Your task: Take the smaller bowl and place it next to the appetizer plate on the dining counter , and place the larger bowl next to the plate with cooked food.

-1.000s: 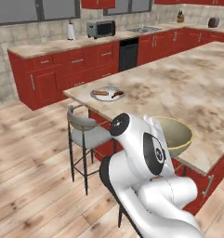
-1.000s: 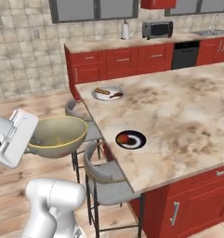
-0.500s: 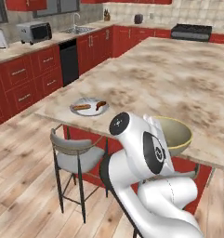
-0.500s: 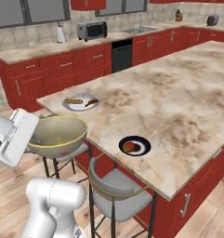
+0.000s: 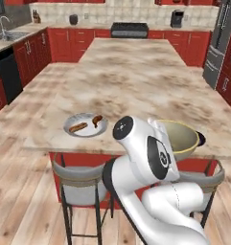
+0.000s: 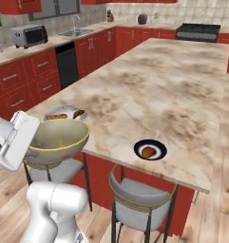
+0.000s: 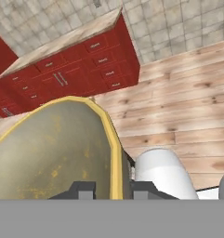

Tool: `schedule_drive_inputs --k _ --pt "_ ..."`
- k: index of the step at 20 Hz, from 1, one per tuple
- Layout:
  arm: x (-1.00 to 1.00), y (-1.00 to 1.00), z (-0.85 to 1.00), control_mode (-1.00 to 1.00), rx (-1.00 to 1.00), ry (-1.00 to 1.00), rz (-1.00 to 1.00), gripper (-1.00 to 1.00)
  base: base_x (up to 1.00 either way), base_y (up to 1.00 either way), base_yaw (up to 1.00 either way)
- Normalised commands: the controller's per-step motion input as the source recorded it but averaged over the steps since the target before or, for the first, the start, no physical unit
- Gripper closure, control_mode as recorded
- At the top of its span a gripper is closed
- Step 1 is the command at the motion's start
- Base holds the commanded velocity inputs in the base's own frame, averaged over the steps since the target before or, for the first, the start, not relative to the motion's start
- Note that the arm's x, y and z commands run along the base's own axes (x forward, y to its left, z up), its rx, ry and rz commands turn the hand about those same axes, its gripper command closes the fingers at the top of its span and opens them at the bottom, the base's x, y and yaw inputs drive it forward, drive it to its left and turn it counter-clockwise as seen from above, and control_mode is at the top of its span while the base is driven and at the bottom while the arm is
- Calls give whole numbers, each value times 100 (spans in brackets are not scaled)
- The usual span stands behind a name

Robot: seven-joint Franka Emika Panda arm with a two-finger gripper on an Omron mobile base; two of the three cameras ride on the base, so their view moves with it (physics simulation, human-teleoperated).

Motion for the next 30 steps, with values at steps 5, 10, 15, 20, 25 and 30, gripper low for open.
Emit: schedule_drive_inputs --k 5,10,15,20,25,30 --pt "0 0 0 100 0 0 0 100 19 62 -49" --pt "0 0 0 100 0 0 0 100 37 54 -43" --pt "0 0 0 100 0 0 0 100 56 44 -34" --pt "30 1 0 -100 0 -7 -1 100 7 4 -5" --pt "87 -8 -13 -100 0 -5 14 100 0 0 0" --pt "76 -41 -15 -100 2 -15 33 100 0 0 0"
